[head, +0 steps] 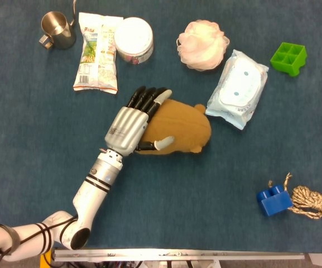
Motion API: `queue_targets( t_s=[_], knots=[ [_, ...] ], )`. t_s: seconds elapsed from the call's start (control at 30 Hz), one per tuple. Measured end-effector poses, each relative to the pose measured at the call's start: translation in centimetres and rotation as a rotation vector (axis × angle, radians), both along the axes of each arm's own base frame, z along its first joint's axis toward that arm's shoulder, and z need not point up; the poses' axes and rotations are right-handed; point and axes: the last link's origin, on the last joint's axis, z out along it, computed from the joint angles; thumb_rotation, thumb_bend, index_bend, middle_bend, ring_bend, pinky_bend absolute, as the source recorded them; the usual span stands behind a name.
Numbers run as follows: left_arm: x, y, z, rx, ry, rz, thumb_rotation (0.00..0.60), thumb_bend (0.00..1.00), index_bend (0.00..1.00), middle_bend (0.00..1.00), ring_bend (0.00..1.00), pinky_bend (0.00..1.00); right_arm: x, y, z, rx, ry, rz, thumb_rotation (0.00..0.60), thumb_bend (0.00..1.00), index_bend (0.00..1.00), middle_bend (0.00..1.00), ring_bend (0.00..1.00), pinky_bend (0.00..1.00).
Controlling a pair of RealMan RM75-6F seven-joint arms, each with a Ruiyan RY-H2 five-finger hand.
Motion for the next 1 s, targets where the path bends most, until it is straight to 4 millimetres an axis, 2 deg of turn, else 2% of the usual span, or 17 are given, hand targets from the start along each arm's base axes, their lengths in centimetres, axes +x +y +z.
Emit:
queue_targets(
  t_s=[0.4, 0.8, 1.0],
  knots=[
    [-1.7, 1.2, -0.3, 0.031, 0.039, 0.054, 0.014, 0.04, 0.04, 0.09, 0.07, 0.01, -0.1, -0.1, 0.0, -0.001, -0.004, -0.002, 0.6, 0.07, 0.35, 0.36, 0.22, 0.25],
    [-1.6, 1.9, 1.7, 0.085, 0.019, 0.049, 0.014, 0.04, 0.04, 0.09, 0.07, 0.01, -0.1, -0.2, -0.1, -0.001, -0.01, 0.005, 0.6, 0.07, 0.35, 0.36, 0.22, 0.25],
    [-2.3, 2.5, 2.8, 0.113, 0.04, 0.054, 0.014, 0.04, 0.04, 0.09, 0.07, 0.01, -0.2, 0.0, 0.1, -0.008, -0.011, 0.002, 0.6, 0.07, 0.35, 0.36, 0.22, 0.25]
  ],
)
